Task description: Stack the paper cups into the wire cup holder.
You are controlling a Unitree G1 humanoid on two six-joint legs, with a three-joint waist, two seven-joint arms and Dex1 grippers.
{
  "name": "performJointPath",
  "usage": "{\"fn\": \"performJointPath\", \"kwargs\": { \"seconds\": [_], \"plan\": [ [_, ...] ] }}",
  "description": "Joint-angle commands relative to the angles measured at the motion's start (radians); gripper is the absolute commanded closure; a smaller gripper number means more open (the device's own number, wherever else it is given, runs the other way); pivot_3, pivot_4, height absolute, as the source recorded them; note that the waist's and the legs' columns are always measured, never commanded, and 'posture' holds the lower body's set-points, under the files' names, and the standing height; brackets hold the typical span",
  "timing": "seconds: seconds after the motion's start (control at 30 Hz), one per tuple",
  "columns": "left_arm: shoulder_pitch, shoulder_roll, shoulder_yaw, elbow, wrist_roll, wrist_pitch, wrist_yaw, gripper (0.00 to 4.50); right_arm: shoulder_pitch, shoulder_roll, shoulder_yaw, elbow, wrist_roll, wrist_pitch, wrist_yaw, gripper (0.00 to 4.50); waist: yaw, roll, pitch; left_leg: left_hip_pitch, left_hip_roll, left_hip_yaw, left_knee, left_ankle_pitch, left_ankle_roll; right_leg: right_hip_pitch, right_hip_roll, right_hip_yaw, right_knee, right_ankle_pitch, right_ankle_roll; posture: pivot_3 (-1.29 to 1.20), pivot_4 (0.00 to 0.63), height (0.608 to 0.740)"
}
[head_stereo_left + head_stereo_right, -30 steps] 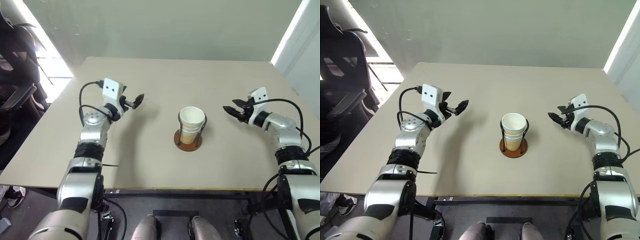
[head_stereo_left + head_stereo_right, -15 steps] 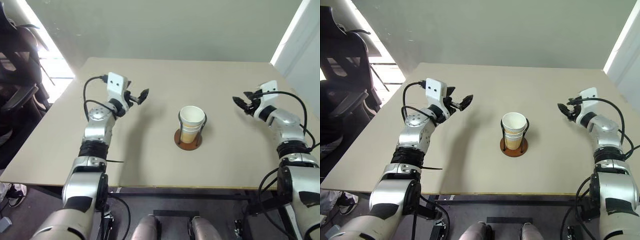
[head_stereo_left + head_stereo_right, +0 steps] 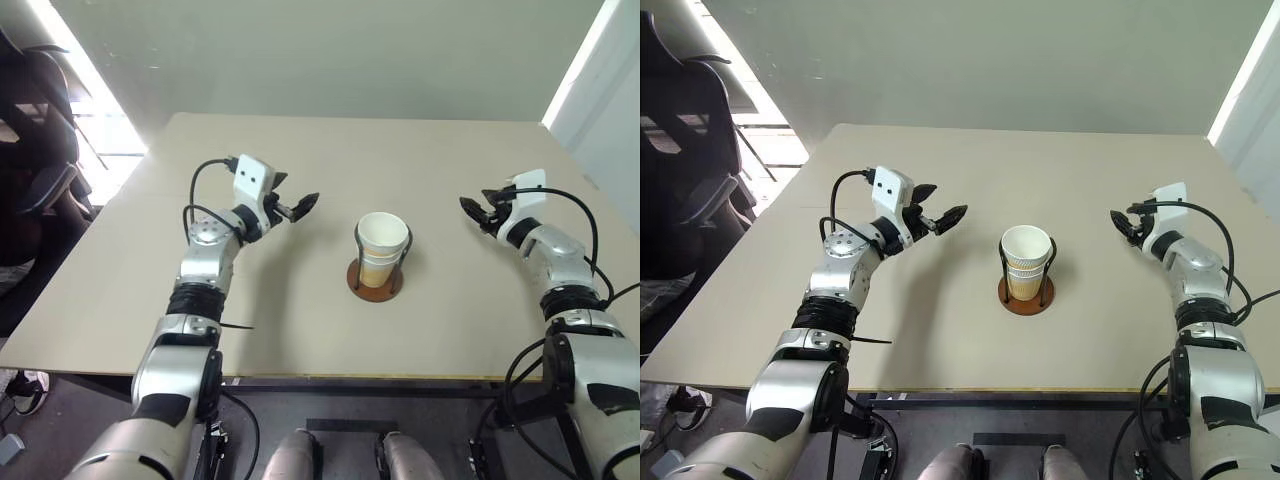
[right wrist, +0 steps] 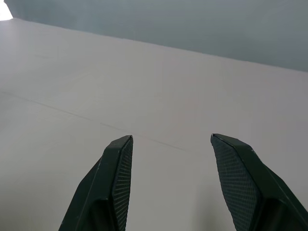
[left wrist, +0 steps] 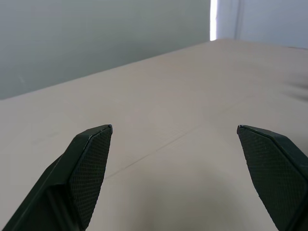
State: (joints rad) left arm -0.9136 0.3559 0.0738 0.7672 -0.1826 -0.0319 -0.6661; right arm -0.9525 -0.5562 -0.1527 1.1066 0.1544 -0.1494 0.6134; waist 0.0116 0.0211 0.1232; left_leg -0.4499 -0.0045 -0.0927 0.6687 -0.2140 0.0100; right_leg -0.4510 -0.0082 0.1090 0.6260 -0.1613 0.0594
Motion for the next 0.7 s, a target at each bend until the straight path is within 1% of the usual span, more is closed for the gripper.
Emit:
{"fn": "performJointPath", "kwargs": {
  "seconds": [0.03,0.17,0.27,0.43,0.6,0.7],
  "plan": [
    [-0.031,-0.018,0.006,0.050,0.034,-0.096,0.055,0.05,-0.011,0.009,-0.012,0.033,-0.025,-0.067,-0.068,1.89,0.000,0.000,0.000,0.000,0.000,0.000,0.000,0.000,0.000,0.000,0.000,0.000,0.000,0.000,0.000,0.00,0.150,0.740],
    [-0.050,-0.048,0.007,0.136,0.078,-0.187,0.172,0.05,-0.012,0.043,-0.004,0.076,-0.060,-0.107,-0.161,1.89,-0.002,0.000,0.000,0.000,0.000,0.000,0.000,0.000,0.000,0.000,0.000,0.000,0.000,0.000,0.000,0.00,0.150,0.740],
    [-0.058,-0.056,0.000,0.186,0.109,-0.243,0.221,0.05,-0.014,0.058,0.002,0.090,-0.081,-0.131,-0.188,1.89,-0.003,0.000,0.000,0.000,0.000,0.000,0.000,0.000,0.000,0.000,0.000,0.000,0.000,0.000,0.001,0.00,0.150,0.740],
    [-0.066,-0.057,0.006,0.231,0.100,-0.265,0.179,0.05,-0.021,0.075,-0.002,0.096,-0.096,-0.153,-0.202,1.89,-0.003,0.000,0.000,0.000,0.000,0.000,-0.001,0.000,0.000,0.000,0.000,0.000,0.000,0.000,0.000,0.00,0.150,0.740],
    [-0.060,-0.053,0.021,0.230,0.074,-0.265,0.115,0.05,-0.021,0.093,-0.013,0.092,-0.088,-0.172,-0.178,1.89,-0.003,0.000,0.000,0.000,0.000,0.000,-0.001,0.000,0.000,-0.001,0.000,0.000,-0.001,0.000,0.000,0.00,0.150,0.740],
    [-0.061,-0.049,0.025,0.231,0.072,-0.260,0.104,0.05,-0.026,0.106,-0.012,0.089,-0.086,-0.182,-0.159,1.89,-0.004,0.000,0.000,0.000,0.000,0.000,-0.002,0.000,0.000,-0.001,0.000,0.000,-0.001,0.000,0.000,0.00,0.150,0.740]
  ]
}}
